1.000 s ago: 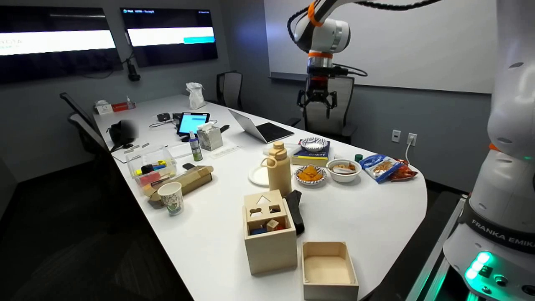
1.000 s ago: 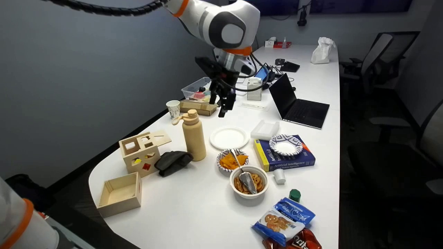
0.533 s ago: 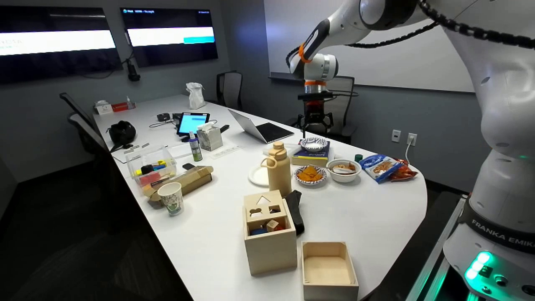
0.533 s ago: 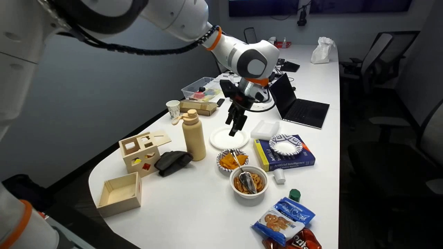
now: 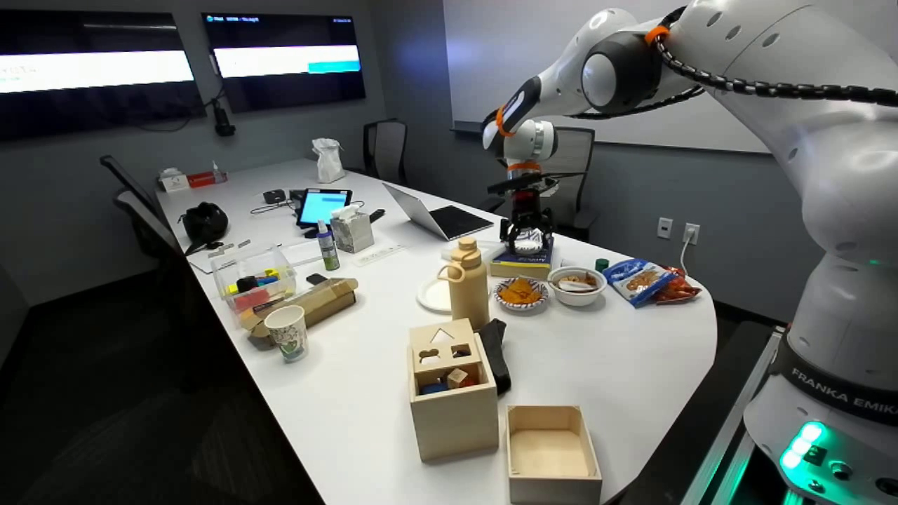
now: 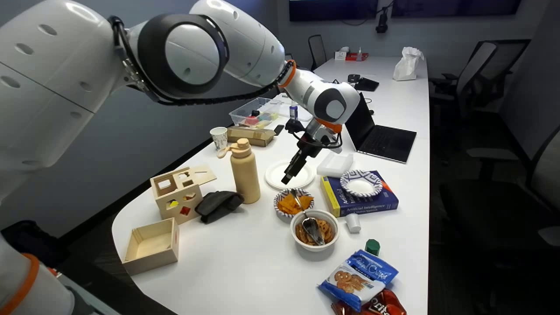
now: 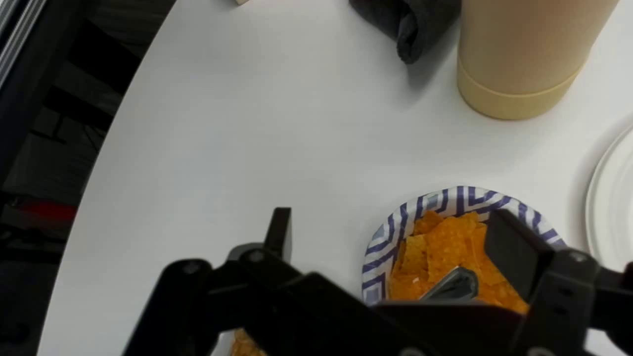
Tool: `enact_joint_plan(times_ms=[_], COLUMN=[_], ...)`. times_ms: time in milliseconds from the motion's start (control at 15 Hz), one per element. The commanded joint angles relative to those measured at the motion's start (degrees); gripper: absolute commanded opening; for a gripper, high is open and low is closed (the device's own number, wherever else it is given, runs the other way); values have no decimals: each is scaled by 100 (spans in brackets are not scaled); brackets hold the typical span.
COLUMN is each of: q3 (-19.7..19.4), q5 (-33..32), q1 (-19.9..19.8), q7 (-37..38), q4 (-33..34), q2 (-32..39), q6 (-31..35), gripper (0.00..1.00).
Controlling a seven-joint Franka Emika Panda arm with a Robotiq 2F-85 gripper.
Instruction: Pick up the spoon and stir in the bowl
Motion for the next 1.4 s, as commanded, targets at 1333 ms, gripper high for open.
enact_joint_plan(times_ms=[1333], q3=[500], q5=[460], q1=[-713], q7=[2286], q4=[1706], q2=[1601], q6=[-23], gripper=[100])
